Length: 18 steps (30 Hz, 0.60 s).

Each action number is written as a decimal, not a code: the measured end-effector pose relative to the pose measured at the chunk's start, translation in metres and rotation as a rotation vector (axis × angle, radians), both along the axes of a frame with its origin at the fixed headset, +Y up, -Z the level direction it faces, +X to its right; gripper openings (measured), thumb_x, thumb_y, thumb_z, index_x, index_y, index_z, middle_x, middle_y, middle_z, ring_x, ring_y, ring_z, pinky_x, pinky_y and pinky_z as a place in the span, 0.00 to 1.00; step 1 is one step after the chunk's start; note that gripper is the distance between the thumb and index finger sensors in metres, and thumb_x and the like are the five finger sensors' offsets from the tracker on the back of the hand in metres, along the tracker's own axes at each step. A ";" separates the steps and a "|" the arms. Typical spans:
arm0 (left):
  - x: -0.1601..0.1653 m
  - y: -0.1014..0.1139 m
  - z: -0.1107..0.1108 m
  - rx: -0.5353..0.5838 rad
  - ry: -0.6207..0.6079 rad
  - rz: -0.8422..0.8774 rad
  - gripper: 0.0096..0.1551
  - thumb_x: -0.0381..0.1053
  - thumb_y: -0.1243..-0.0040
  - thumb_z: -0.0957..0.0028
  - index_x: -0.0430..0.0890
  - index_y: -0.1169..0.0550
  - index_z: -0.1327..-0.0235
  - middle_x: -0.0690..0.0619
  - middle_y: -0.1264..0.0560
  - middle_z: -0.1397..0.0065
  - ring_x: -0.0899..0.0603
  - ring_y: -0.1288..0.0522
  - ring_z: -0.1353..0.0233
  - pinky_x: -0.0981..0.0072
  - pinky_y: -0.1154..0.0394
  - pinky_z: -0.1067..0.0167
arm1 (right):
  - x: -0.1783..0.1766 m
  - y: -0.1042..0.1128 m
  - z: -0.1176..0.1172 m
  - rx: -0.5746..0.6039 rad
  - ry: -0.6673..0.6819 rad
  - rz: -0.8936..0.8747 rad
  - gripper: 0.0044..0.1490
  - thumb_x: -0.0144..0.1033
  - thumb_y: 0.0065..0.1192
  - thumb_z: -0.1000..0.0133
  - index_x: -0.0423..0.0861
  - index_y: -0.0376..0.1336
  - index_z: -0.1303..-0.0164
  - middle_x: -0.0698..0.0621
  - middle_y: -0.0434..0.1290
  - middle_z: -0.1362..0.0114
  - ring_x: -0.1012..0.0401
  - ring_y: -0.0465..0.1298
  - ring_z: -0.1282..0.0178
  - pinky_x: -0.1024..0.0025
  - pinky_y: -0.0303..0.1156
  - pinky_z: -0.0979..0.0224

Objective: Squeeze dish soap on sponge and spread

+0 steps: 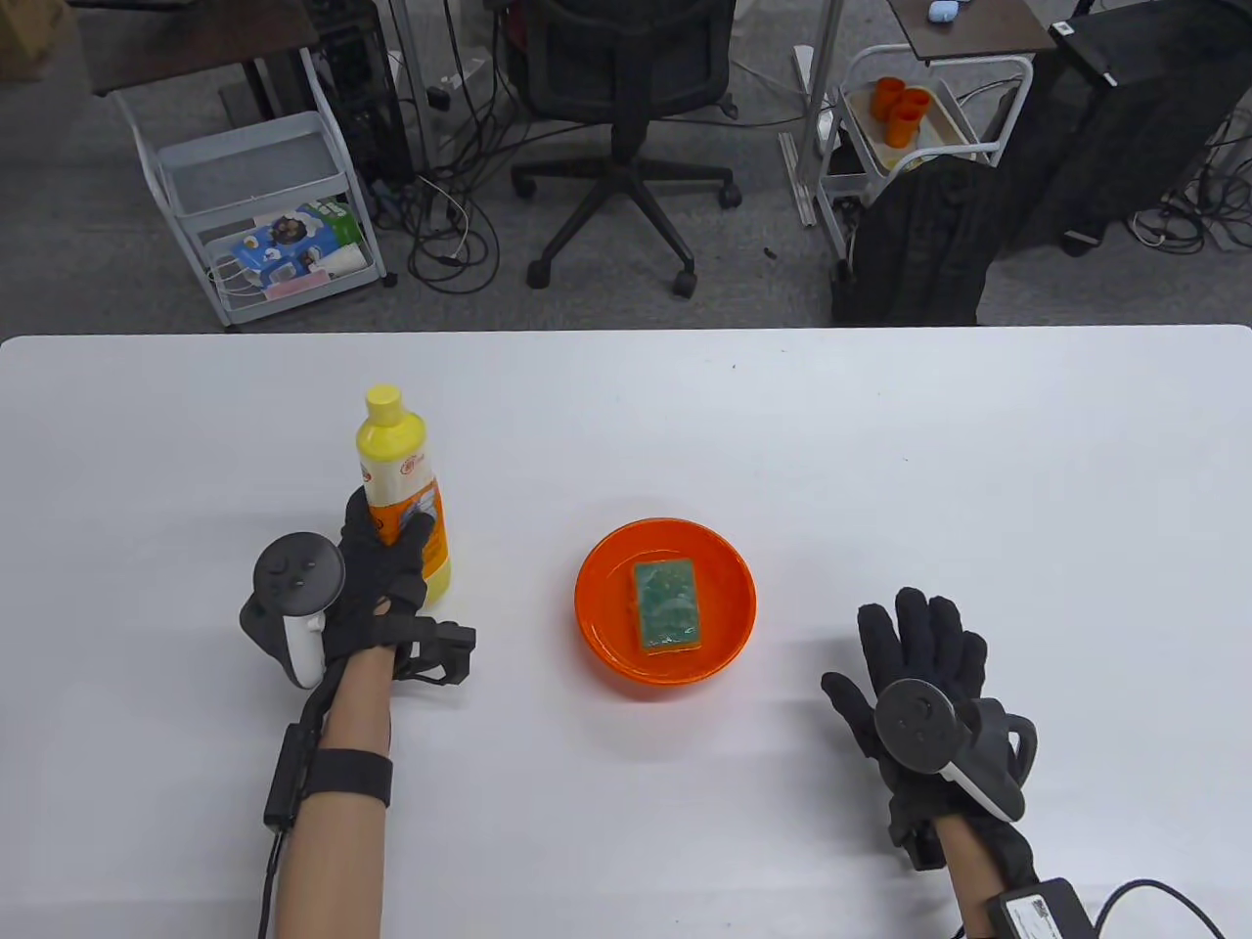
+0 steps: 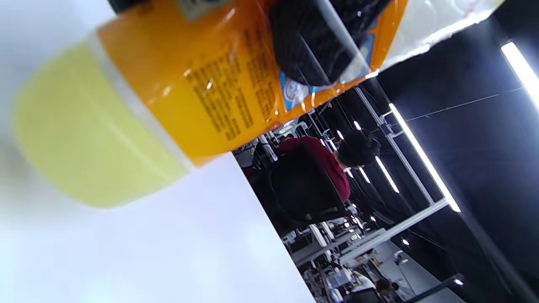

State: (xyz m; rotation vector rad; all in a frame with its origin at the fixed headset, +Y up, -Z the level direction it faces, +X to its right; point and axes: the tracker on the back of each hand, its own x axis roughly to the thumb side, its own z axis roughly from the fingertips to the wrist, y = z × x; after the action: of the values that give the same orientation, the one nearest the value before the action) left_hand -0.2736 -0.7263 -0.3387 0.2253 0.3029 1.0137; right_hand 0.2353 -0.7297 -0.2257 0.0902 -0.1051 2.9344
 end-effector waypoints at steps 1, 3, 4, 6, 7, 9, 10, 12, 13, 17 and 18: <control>0.002 -0.002 -0.004 0.009 0.017 -0.041 0.37 0.49 0.31 0.43 0.55 0.37 0.24 0.52 0.28 0.19 0.39 0.22 0.22 0.43 0.26 0.25 | 0.000 0.001 0.000 0.004 -0.004 -0.001 0.51 0.63 0.48 0.35 0.45 0.44 0.10 0.34 0.39 0.07 0.33 0.39 0.10 0.30 0.38 0.15; 0.005 -0.008 -0.008 -0.005 0.002 -0.097 0.37 0.49 0.31 0.43 0.55 0.38 0.25 0.53 0.28 0.19 0.40 0.22 0.22 0.46 0.26 0.25 | 0.000 0.001 -0.001 0.007 -0.007 0.001 0.51 0.63 0.48 0.36 0.44 0.44 0.10 0.34 0.39 0.07 0.33 0.39 0.10 0.30 0.38 0.15; 0.008 -0.012 -0.010 -0.001 -0.006 -0.111 0.37 0.49 0.31 0.44 0.55 0.37 0.25 0.53 0.28 0.19 0.40 0.22 0.22 0.46 0.25 0.25 | 0.001 0.001 -0.001 0.009 -0.008 0.001 0.51 0.63 0.48 0.36 0.44 0.44 0.10 0.34 0.39 0.07 0.33 0.39 0.10 0.30 0.38 0.15; 0.011 -0.016 -0.010 0.025 0.006 -0.091 0.37 0.49 0.31 0.44 0.56 0.38 0.25 0.53 0.29 0.19 0.40 0.23 0.22 0.48 0.25 0.25 | 0.001 0.000 0.000 0.010 -0.008 0.001 0.51 0.62 0.48 0.35 0.44 0.44 0.10 0.34 0.39 0.07 0.33 0.39 0.10 0.30 0.38 0.15; 0.012 -0.016 -0.012 0.020 -0.031 -0.059 0.37 0.49 0.31 0.44 0.56 0.38 0.25 0.53 0.29 0.19 0.40 0.23 0.21 0.48 0.25 0.25 | 0.001 0.000 0.000 0.010 -0.009 0.001 0.51 0.62 0.48 0.36 0.44 0.44 0.10 0.34 0.39 0.07 0.33 0.39 0.10 0.30 0.38 0.15; 0.012 -0.016 -0.013 0.017 -0.076 -0.078 0.37 0.50 0.30 0.44 0.55 0.38 0.26 0.52 0.28 0.20 0.40 0.23 0.21 0.49 0.25 0.26 | 0.002 0.000 0.001 0.007 -0.011 -0.007 0.51 0.62 0.48 0.36 0.44 0.44 0.10 0.34 0.39 0.07 0.33 0.39 0.10 0.30 0.38 0.15; 0.013 -0.015 -0.013 0.010 -0.087 -0.101 0.36 0.51 0.30 0.44 0.54 0.37 0.27 0.51 0.27 0.21 0.41 0.22 0.22 0.50 0.24 0.26 | 0.002 0.000 0.001 0.006 -0.013 -0.007 0.51 0.62 0.48 0.36 0.44 0.44 0.10 0.34 0.39 0.07 0.33 0.39 0.10 0.30 0.38 0.15; 0.012 -0.016 -0.011 0.001 -0.107 -0.142 0.34 0.53 0.30 0.45 0.53 0.35 0.31 0.50 0.25 0.22 0.40 0.21 0.23 0.50 0.23 0.27 | 0.003 0.000 0.001 0.007 -0.020 -0.008 0.50 0.62 0.48 0.36 0.44 0.44 0.10 0.34 0.39 0.07 0.33 0.39 0.10 0.30 0.38 0.15; 0.011 -0.017 -0.009 -0.001 -0.094 -0.149 0.33 0.54 0.30 0.45 0.52 0.34 0.31 0.49 0.25 0.22 0.40 0.20 0.24 0.49 0.23 0.28 | 0.003 0.001 0.002 0.011 -0.024 -0.017 0.50 0.62 0.48 0.35 0.45 0.44 0.10 0.34 0.39 0.07 0.33 0.39 0.10 0.30 0.38 0.15; 0.012 -0.016 -0.005 -0.015 -0.084 -0.221 0.32 0.57 0.31 0.45 0.51 0.33 0.32 0.49 0.24 0.23 0.38 0.22 0.23 0.44 0.26 0.26 | 0.001 0.001 0.005 0.017 -0.014 -0.011 0.50 0.62 0.48 0.35 0.44 0.44 0.10 0.34 0.39 0.07 0.33 0.39 0.10 0.30 0.38 0.15; 0.013 -0.015 -0.004 -0.026 -0.075 -0.244 0.33 0.57 0.31 0.45 0.51 0.33 0.31 0.49 0.23 0.23 0.37 0.23 0.23 0.43 0.28 0.26 | 0.000 0.001 0.006 0.018 -0.013 -0.007 0.50 0.62 0.48 0.36 0.44 0.44 0.10 0.34 0.39 0.07 0.33 0.39 0.10 0.30 0.38 0.15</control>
State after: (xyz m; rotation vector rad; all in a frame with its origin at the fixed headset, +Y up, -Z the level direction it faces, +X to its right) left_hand -0.2609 -0.7412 -0.3430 0.1948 0.2141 0.7750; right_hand 0.2357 -0.7289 -0.2200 0.0740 -0.1330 2.9281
